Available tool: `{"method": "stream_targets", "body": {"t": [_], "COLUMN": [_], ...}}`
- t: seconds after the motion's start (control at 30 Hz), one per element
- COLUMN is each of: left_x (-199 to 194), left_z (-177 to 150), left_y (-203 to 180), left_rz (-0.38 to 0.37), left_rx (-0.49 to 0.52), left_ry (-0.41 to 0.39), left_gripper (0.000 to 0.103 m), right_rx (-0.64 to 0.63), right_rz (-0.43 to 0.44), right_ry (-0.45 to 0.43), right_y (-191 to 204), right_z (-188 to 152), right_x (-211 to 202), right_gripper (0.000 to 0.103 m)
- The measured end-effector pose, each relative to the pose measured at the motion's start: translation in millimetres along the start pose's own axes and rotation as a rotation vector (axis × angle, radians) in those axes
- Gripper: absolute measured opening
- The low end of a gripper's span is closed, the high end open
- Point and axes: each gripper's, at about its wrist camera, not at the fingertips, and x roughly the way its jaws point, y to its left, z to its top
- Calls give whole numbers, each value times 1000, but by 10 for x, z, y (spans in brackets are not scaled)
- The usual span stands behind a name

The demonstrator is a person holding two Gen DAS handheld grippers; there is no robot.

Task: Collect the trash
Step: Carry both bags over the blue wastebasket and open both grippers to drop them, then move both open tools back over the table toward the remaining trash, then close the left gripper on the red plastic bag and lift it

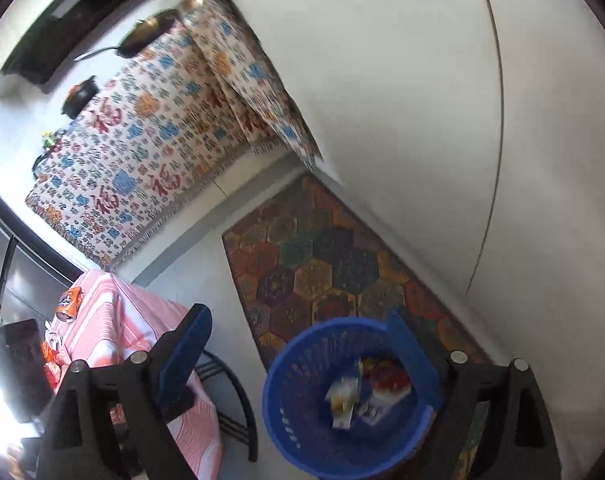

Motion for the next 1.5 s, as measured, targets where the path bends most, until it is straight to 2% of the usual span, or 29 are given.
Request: {"method": "stream_targets", "body": {"t": [0.13,0.23,0.3,0.4,0.5,0.6,0.7,0.83,0.93,1.1,1.23,1.37,1.5], "left_x": [-730,-1183,-1415,-1682,-1872,-1984,-2078,-2194,-2217,-2292,-2420,-2405,-2133], "left_z": [-147,-419,-658,-998,-1317,-1562,-1709,-1728,-1675,-1537,-1161,-779,-750], "left_y": [265,583,866,1314,1803,2277,2663,2969,3101,3357,3467,3730,4042], "left_rz": [49,141,221,318,438,545,609,665,683,651,643,684,713], "left_rx": [-12,-28,-60,-134,-227,-319,-390,-397,-402,-457,-512,-598,-684], "left_ry": [-80,-109,-99,-82,-64,-53,-48,-59,-56,-76,-134,-189,-120], "left_gripper": [86,93,93,93,93,93,93,93,95,95,95,98,94], "right_rx": [-110,-195,-261,-354,-449,-567,-676,-828,-875,-883,-896,-909,-900], "right_rz": [-4,10,20,73,147,237,304,312,293,288,288,284,286], "right_ry": [-139,-196,-207,-176,-106,-26,73,179,235,275,270,260,256], "right_y": [333,657,925,1387,1896,2476,2967,3459,3648,3861,3956,3982,3983], "right_z": [39,23,-21,-137,-346,-700,-1128,-1706,-1911,-2042,-2131,-2147,-2139], "right_x": [-285,-403,-414,-363,-248,-158,-16,194,387,552,594,636,646], "right_gripper": [91,91,91,91,91,91,91,91,91,91,91,92,92]}}
